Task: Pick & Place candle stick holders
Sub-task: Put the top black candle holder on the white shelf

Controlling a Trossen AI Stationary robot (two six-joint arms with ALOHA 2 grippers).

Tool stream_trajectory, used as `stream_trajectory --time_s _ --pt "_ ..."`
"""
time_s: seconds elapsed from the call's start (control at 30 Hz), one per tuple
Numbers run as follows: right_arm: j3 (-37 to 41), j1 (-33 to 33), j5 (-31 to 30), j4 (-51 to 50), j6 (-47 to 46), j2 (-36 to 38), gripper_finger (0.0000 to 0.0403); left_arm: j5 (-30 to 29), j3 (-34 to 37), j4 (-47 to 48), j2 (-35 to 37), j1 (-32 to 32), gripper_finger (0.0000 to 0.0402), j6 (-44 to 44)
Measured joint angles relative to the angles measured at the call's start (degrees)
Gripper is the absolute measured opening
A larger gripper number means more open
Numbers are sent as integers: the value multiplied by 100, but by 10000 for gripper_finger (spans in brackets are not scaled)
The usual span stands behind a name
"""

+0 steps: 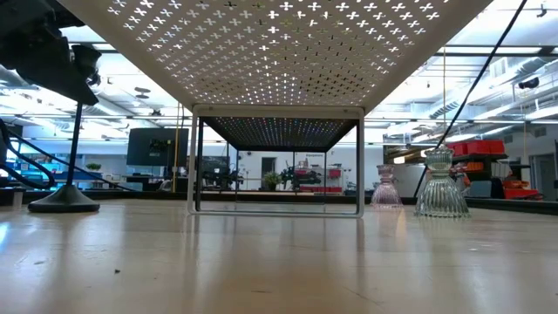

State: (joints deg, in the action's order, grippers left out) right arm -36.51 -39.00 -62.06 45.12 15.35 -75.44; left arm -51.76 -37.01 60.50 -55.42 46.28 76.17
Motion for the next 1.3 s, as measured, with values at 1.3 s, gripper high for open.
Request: stream_trajectory --time_s 1.3 --pt "0 0 0 0 -44 -2 146 -158 -6133 725 -9 -11 24 -4577"
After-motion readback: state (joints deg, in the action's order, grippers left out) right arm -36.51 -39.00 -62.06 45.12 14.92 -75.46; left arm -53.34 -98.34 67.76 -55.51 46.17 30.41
